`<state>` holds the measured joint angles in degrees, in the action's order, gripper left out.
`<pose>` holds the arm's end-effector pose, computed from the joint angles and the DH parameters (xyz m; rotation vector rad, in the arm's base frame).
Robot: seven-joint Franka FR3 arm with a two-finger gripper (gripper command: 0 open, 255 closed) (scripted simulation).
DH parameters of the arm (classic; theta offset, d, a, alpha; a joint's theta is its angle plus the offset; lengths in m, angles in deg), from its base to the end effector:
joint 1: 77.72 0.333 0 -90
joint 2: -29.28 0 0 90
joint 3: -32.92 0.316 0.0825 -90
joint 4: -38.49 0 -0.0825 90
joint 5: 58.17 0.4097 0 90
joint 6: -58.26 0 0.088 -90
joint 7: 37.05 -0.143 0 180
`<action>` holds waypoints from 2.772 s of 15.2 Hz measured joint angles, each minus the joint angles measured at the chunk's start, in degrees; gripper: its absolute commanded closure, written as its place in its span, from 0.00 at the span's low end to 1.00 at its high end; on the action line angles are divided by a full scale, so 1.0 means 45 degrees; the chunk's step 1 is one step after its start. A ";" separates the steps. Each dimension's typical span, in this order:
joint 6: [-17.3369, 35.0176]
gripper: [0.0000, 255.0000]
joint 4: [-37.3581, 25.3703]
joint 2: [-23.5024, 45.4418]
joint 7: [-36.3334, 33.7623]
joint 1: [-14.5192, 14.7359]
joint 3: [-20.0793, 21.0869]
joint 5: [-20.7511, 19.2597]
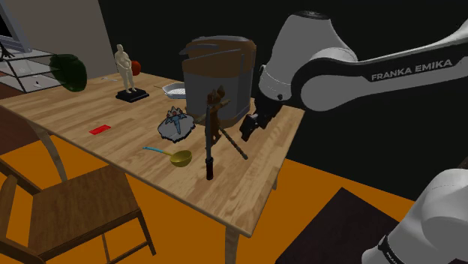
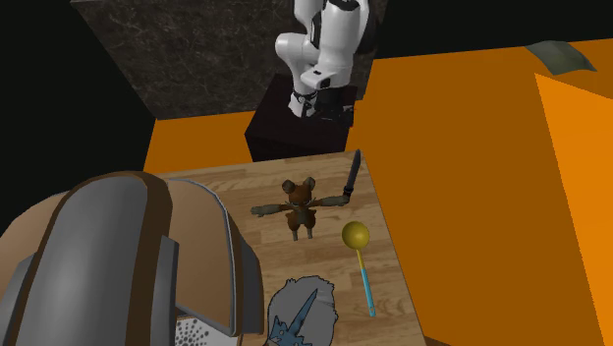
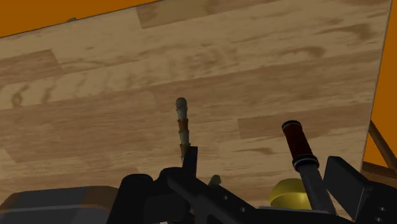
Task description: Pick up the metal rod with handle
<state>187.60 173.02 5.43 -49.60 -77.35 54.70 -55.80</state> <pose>0.4541 0.1932 0.4656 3.0705 0.2139 0.4964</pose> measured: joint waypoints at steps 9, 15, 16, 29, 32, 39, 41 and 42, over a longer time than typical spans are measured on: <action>0.1587 0.00 -0.2506 0.4513 -0.4299 -0.0949 0.2728 -0.4484; 0.1850 0.00 -0.3331 0.6333 -0.6291 -0.0703 0.3024 -0.6896; 0.1946 0.00 -0.3286 0.6434 -0.6442 -0.0676 0.3013 -0.7054; 0.2368 1.00 -0.3137 0.6876 -0.6982 -0.0604 0.2903 -0.7708; 0.2255 1.00 -0.3152 0.6735 -0.6826 -0.0632 0.2942 -0.7513; 0.1446 1.00 -0.3632 0.6108 -0.5937 -0.0729 0.3088 -0.6519; 0.1202 1.00 -0.3784 0.5920 -0.5657 -0.0764 0.3102 -0.6233; 0.1074 1.00 -0.3896 0.5879 -0.5564 -0.0766 0.3110 -0.6146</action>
<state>192.43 155.49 31.88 -74.64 -80.80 68.70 -83.46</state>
